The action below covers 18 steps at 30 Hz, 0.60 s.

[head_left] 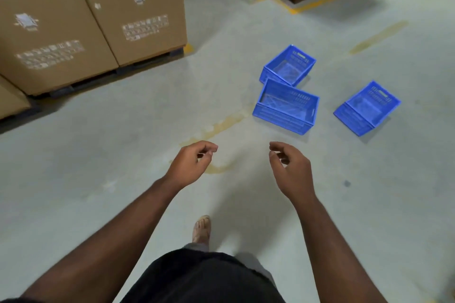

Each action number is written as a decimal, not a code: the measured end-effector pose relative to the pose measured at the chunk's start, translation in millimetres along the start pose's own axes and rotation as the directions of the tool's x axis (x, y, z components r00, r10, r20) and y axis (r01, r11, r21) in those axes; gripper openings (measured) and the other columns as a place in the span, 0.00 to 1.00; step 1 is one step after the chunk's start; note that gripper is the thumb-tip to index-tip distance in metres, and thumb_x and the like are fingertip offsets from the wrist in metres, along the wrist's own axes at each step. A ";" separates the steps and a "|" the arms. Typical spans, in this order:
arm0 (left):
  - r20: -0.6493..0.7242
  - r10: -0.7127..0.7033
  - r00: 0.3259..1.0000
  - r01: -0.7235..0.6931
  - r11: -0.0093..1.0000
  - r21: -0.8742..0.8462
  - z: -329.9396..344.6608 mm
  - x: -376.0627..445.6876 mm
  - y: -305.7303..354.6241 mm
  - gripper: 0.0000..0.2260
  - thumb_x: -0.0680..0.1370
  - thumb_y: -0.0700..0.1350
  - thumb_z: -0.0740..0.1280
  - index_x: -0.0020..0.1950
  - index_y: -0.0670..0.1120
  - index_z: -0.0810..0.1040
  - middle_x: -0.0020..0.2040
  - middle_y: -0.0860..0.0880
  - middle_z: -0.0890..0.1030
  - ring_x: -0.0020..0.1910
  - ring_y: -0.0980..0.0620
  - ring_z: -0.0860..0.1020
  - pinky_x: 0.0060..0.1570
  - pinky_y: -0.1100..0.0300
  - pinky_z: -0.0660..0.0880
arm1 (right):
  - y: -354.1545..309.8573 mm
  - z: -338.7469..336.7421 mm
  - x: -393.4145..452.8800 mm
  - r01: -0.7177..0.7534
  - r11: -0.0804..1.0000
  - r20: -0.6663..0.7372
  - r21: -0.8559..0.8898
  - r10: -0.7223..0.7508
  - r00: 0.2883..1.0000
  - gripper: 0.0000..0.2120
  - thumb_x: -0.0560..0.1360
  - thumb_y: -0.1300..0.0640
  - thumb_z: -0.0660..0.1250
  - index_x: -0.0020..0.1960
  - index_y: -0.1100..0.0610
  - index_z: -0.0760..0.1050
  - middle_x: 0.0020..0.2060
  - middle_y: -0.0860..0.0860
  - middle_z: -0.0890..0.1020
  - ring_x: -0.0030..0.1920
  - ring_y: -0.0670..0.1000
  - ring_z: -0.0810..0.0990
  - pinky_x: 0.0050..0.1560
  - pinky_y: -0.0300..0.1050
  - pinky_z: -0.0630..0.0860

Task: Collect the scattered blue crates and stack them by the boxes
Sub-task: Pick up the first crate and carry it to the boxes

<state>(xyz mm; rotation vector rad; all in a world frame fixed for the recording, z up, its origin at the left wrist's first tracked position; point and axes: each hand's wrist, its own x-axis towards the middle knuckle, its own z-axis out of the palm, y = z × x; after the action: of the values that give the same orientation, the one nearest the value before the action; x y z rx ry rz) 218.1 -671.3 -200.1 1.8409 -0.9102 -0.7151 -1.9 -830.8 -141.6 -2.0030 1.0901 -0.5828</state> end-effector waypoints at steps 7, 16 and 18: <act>0.050 -0.036 0.998 0.036 0.999 0.002 36.2 183.9 28.6 0.09 0.81 0.39 0.64 0.50 0.48 0.84 0.49 0.55 0.86 0.48 0.56 0.83 0.50 0.60 0.78 | 58.7 -22.0 141.6 -0.325 0.850 -0.129 0.415 0.409 0.903 0.13 0.83 0.52 0.63 0.48 0.54 0.85 0.46 0.48 0.87 0.46 0.49 0.86 0.52 0.51 0.80; 0.182 -0.150 0.972 0.149 0.989 0.019 150.8 450.6 55.9 0.08 0.81 0.39 0.65 0.55 0.45 0.83 0.47 0.52 0.87 0.46 0.61 0.83 0.51 0.66 0.76 | 163.4 -59.2 391.3 -0.451 0.766 -0.143 0.458 0.564 0.813 0.09 0.78 0.48 0.68 0.47 0.52 0.83 0.44 0.49 0.87 0.48 0.53 0.85 0.54 0.51 0.78; 0.185 -0.150 0.971 0.146 0.989 0.039 164.6 504.3 72.7 0.08 0.81 0.39 0.65 0.55 0.45 0.83 0.48 0.51 0.86 0.46 0.63 0.82 0.48 0.71 0.74 | 176.1 -71.4 442.5 -0.473 0.755 -0.141 0.454 0.584 0.799 0.09 0.77 0.47 0.69 0.50 0.50 0.84 0.45 0.48 0.87 0.46 0.50 0.84 0.53 0.50 0.78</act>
<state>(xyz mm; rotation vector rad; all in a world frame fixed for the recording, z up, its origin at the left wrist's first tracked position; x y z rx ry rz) 349.0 -1188.5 -245.6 1.9016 -0.9115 -0.9881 96.0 -1294.9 -225.6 -1.1909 1.5030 -0.7131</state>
